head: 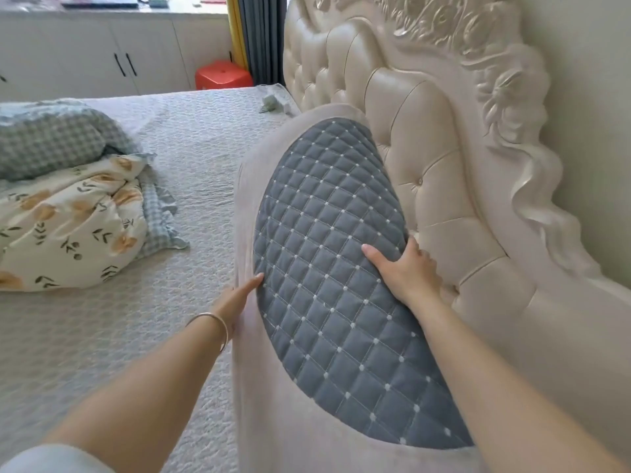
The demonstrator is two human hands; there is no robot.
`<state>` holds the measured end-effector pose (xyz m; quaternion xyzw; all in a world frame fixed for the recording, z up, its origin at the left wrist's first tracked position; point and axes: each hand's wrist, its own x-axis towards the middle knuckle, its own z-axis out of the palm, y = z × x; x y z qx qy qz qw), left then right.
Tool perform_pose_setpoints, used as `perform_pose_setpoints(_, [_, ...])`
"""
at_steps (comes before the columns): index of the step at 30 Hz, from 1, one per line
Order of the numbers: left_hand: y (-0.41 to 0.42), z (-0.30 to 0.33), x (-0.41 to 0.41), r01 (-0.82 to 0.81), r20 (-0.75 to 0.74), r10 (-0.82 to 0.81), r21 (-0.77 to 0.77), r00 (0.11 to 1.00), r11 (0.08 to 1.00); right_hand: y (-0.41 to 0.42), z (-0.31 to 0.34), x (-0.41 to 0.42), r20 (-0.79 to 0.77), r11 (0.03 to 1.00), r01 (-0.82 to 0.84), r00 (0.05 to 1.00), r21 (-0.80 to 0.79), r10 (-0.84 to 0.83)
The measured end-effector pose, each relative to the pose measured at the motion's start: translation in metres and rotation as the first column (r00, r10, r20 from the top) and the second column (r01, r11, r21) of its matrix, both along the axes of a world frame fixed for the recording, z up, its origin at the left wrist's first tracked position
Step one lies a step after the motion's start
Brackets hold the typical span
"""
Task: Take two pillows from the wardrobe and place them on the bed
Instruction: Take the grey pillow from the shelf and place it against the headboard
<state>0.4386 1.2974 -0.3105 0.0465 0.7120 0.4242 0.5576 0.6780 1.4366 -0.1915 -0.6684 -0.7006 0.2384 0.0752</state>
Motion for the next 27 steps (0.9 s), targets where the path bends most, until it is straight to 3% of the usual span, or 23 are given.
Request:
perform_pose_setpoints(6, [0.033,-0.035,0.010,-0.182,-0.060,0.180,-0.023,0.982,0.983,0.076,-0.055,-0.012,-0.084,0.960,-0.234,0.971,-0.155,0.223])
perform_pose_setpoints(13, [0.077,-0.101,0.001,-0.399,-0.122,0.390,-0.060,0.913,0.915,0.149,-0.134,-0.027,-0.207,0.905,-0.312,0.944,-0.291,0.259])
perform_pose_setpoints(18, [0.125,-0.136,-0.013,-0.352,-0.169,0.333,-0.104,0.928,0.930,0.182,-0.195,-0.035,-0.256,0.902,-0.303,0.939,-0.309,0.228])
perform_pose_setpoints(27, [0.203,-0.171,-0.036,-0.239,-0.227,0.223,-0.045,0.948,0.970,0.265,-0.276,-0.066,-0.398,0.906,-0.292,0.904,-0.307,0.156])
